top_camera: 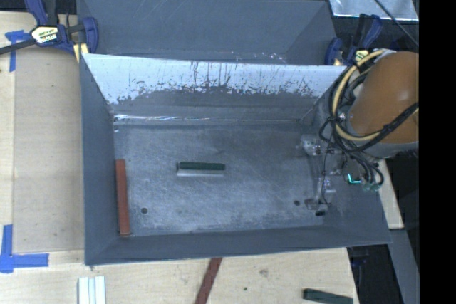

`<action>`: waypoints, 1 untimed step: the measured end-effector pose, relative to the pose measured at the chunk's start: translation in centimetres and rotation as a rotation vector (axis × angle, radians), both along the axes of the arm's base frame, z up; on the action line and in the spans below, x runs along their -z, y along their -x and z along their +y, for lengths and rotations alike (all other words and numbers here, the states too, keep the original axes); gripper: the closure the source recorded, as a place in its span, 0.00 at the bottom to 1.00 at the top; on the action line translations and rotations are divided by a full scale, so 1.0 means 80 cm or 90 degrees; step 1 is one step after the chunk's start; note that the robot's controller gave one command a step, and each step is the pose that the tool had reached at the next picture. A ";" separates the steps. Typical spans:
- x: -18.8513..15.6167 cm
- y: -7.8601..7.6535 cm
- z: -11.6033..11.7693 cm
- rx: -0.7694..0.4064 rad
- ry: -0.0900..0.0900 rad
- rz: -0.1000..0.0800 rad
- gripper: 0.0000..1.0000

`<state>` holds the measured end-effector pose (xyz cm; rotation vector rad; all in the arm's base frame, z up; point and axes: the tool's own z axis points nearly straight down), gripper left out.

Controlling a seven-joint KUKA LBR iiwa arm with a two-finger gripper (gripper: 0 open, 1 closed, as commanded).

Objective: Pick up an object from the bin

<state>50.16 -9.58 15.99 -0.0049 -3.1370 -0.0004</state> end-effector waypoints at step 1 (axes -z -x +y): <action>-0.003 -0.001 0.000 -0.001 0.001 -0.003 0.00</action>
Offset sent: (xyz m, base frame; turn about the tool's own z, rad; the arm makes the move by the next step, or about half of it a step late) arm 0.0000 -0.0073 -0.0082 -0.1502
